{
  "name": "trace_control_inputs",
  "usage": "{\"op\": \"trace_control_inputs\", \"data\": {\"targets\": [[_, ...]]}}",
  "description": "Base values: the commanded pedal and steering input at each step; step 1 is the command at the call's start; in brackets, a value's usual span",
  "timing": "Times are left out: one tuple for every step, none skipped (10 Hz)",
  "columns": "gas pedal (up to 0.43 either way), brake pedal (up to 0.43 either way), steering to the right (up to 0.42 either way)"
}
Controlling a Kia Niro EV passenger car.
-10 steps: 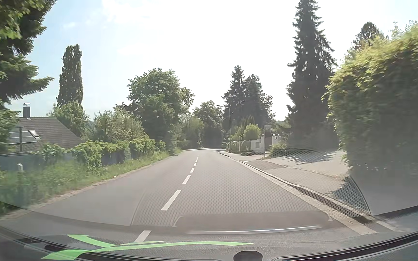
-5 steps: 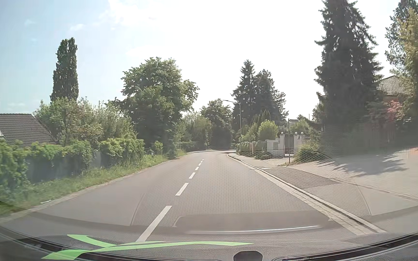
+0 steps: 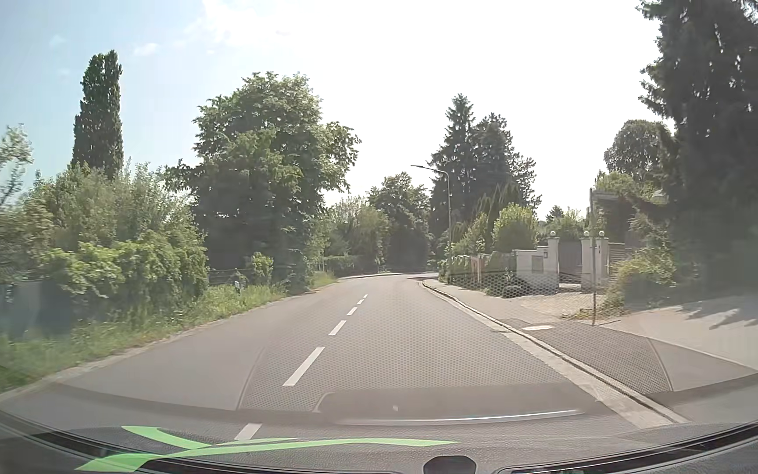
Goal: Follow the waypoints while adhering to traffic rules and regulations
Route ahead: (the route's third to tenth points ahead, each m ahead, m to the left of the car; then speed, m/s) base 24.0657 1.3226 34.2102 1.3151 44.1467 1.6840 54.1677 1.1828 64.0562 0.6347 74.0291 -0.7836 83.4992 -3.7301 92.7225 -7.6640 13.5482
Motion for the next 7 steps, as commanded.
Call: {"op": "trace_control_inputs", "data": {"targets": [[0.000,0.000,-0.015],[0.000,0.000,-0.015],[0.000,0.000,-0.015],[0.000,0.000,-0.015],[0.000,0.000,-0.015],[0.000,0.000,-0.015],[0.000,0.006,-0.015]]}}
